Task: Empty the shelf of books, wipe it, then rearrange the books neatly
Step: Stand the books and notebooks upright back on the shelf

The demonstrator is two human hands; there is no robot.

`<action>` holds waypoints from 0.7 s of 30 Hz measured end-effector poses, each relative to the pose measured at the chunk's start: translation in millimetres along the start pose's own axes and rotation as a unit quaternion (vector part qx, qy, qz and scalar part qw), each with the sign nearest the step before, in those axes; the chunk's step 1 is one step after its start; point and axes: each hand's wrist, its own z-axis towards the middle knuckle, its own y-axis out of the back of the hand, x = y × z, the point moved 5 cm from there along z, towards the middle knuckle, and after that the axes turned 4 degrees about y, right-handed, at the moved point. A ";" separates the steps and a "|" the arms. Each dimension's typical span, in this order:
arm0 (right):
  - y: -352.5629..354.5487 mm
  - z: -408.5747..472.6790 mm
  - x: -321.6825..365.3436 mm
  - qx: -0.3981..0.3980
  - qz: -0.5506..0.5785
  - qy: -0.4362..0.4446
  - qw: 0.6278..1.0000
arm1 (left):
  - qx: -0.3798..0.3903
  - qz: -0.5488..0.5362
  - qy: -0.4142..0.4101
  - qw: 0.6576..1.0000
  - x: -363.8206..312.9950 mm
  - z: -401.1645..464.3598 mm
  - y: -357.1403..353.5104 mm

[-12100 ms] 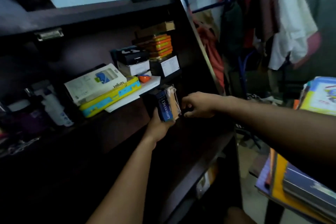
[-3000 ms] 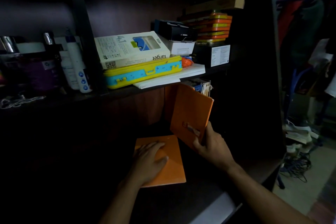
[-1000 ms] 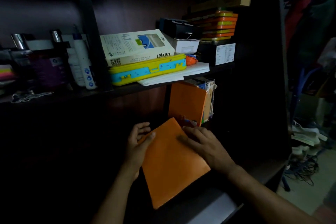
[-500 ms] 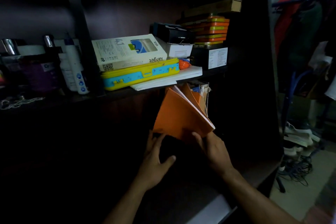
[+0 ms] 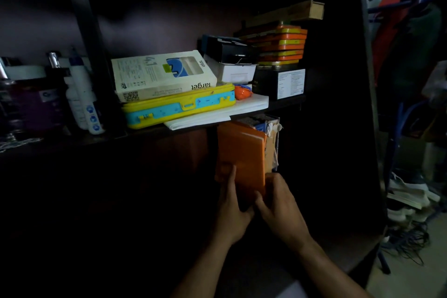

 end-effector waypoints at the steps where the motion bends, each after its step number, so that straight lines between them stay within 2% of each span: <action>1: -0.4 0.5 -1.7 -0.004 -0.017 -0.001 1.000 | -0.009 0.006 0.002 1.000 2.9 2.1 1.6; 4: -2.0 2.9 -8.4 0.001 -0.030 -0.040 0.999 | -0.007 0.010 0.001 1.000 2.2 1.8 1.8; 6: -7.7 3.6 -11.1 0.039 -0.015 -0.055 0.998 | 0.010 0.022 -0.013 1.000 2.1 0.3 -1.8; 12: -16.8 5.4 -11.1 0.118 -0.051 -0.042 0.991 | 0.013 0.038 0.026 0.999 7.0 3.2 0.0; 15: -18.8 6.0 -6.5 0.125 -0.064 -0.018 0.990 | 0.039 0.108 0.047 0.992 7.9 4.9 -3.8; 17: -19.4 6.5 -6.2 0.124 -0.084 -0.016 0.989 | 0.035 0.116 0.059 0.991 5.4 10.2 -3.9; 21: -19.4 7.5 -9.6 0.112 -0.093 -0.062 0.987 | 0.014 0.127 0.065 0.990 0.2 23.1 -2.5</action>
